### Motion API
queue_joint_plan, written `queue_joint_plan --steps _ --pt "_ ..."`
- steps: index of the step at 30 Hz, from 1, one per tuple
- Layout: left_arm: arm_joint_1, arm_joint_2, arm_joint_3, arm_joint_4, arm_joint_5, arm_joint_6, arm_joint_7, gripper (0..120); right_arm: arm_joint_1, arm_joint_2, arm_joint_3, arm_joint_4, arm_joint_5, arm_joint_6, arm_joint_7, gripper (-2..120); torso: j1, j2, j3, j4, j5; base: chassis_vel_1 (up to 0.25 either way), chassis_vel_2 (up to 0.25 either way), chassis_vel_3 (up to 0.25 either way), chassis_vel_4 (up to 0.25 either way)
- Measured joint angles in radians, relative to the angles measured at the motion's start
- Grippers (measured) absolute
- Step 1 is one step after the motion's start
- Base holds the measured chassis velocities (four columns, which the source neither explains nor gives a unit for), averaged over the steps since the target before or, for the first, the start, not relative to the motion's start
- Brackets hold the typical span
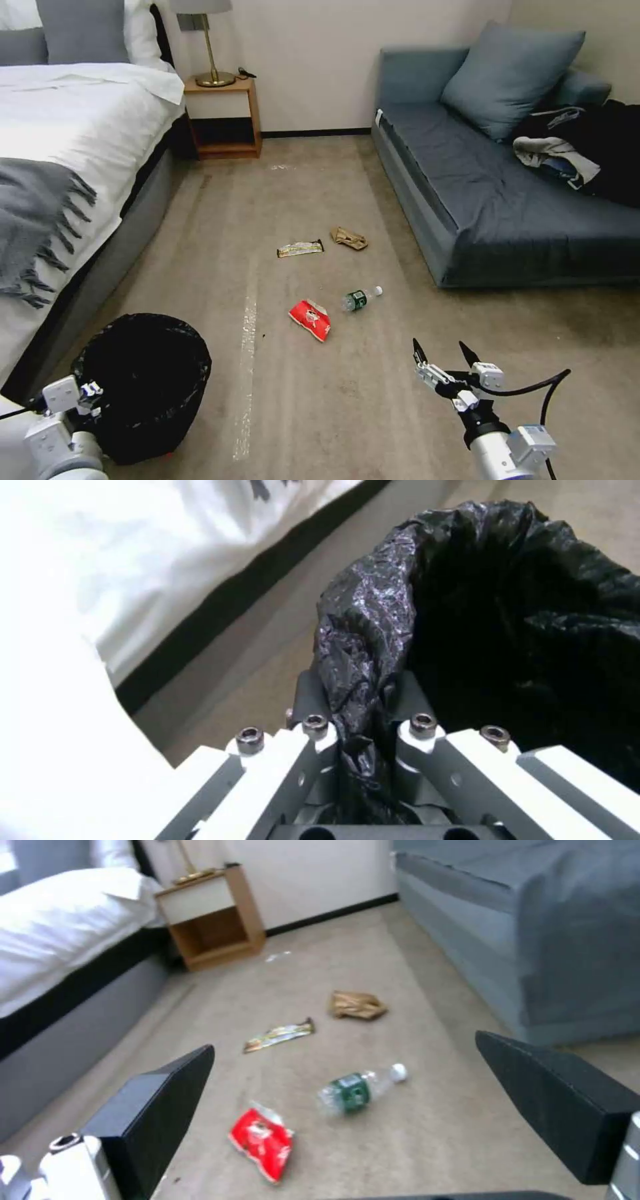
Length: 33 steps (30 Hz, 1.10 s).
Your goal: Pick up the trash bin, then pick up the garbage on the floor and place it into the trash bin.
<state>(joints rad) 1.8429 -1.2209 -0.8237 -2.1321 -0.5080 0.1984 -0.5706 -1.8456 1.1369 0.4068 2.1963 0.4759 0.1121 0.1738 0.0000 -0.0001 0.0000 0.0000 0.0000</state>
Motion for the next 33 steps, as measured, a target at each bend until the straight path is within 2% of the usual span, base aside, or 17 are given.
queue_joint_plan --steps 11,24,33 --pt "0.007 -0.008 -0.001 -0.008 0.02 -0.022 0.005 6 -0.005 -0.001 0.012 -0.005 0.018 0.018 -0.069 100 0.0 0.0 0.0 0.0 0.0 0.0 0.0 0.0 0.0" --pt "0.016 -0.014 -0.002 0.001 0.03 -0.049 0.007 6 -0.008 0.01 0.01 -0.027 0.012 0.033 -0.077 100 0.0 0.0 0.0 0.0001 0.0 0.0 0.0 0.0 0.0" --pt "0.02 -0.013 -0.004 0.008 0.035 -0.071 0.008 6 -0.016 0.014 0.01 -0.033 0.008 0.05 -0.087 100 0.0 0.0 0.0 0.0 0.0 -0.086 0.08 0.079 -0.08"
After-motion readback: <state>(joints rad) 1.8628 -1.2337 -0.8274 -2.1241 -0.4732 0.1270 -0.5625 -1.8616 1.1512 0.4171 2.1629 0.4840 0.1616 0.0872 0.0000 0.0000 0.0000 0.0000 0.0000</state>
